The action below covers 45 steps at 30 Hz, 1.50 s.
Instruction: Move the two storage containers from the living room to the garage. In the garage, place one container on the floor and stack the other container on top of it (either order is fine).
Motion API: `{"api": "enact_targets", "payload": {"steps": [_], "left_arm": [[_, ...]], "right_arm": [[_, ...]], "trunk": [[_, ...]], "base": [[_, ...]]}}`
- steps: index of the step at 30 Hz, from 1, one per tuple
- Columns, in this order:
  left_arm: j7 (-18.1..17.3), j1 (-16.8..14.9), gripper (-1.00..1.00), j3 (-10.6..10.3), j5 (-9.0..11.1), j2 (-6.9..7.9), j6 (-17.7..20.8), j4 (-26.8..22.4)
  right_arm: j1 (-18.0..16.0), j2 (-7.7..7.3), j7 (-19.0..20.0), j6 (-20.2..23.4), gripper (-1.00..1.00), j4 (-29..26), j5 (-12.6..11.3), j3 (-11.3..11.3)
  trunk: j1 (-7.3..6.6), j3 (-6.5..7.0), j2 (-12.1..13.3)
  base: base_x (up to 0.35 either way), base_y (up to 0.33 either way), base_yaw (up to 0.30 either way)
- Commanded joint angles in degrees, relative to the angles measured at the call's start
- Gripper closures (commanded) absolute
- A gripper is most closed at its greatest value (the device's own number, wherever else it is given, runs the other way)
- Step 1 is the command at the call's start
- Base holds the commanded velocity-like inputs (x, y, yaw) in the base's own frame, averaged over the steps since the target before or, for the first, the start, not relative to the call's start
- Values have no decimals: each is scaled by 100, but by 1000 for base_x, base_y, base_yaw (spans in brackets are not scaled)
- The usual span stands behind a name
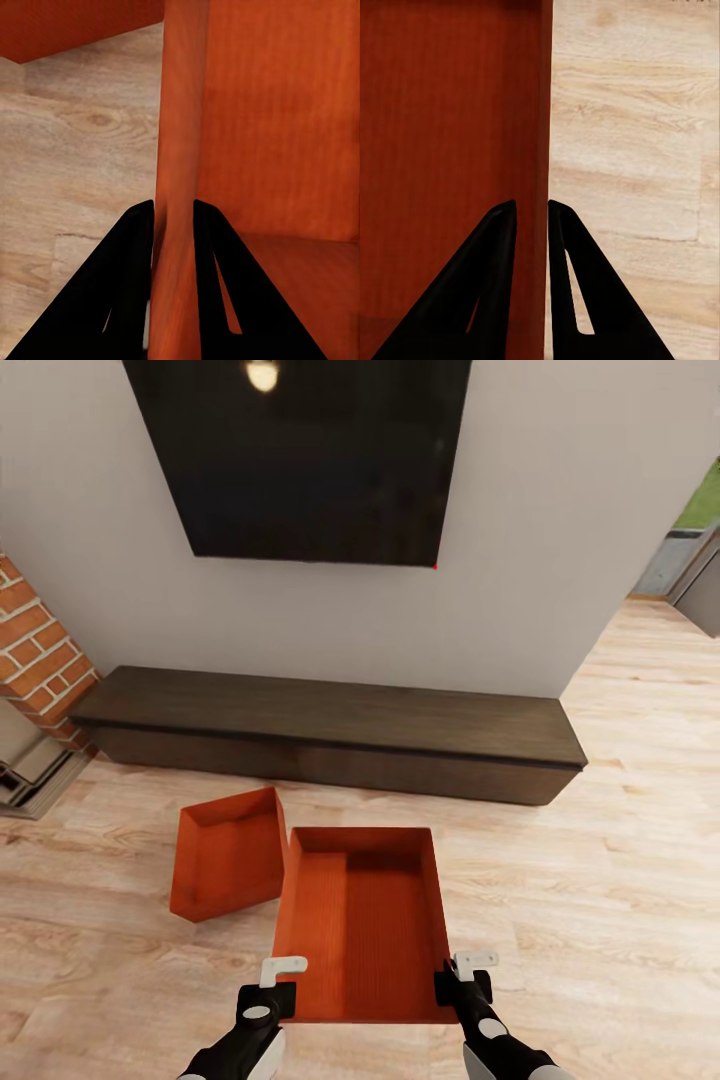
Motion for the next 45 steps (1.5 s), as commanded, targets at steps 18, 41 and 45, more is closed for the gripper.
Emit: {"api": "enact_targets", "payload": {"steps": [18, 41, 45], "left_arm": [[106, 2, 100, 9, 63, 24, 13, 25], [101, 2, 100, 9, 65, 24, 9, 18], [102, 2, 100, 6, 61, 24, 9, 17]], "right_arm": [[-9, -9, -49, -543, 100, -8, -76, -139], [-9, -15, -49, -543, 100, -8, -76, -141], [-9, -16, -49, -543, 100, -8, -76, -141]], "trunk": [[1, 161, -5], [1, 374, -5], [1, 411, -5]], "base": [[0, 0, 0], [0, 0, 0], [0, 0, 0]]}}
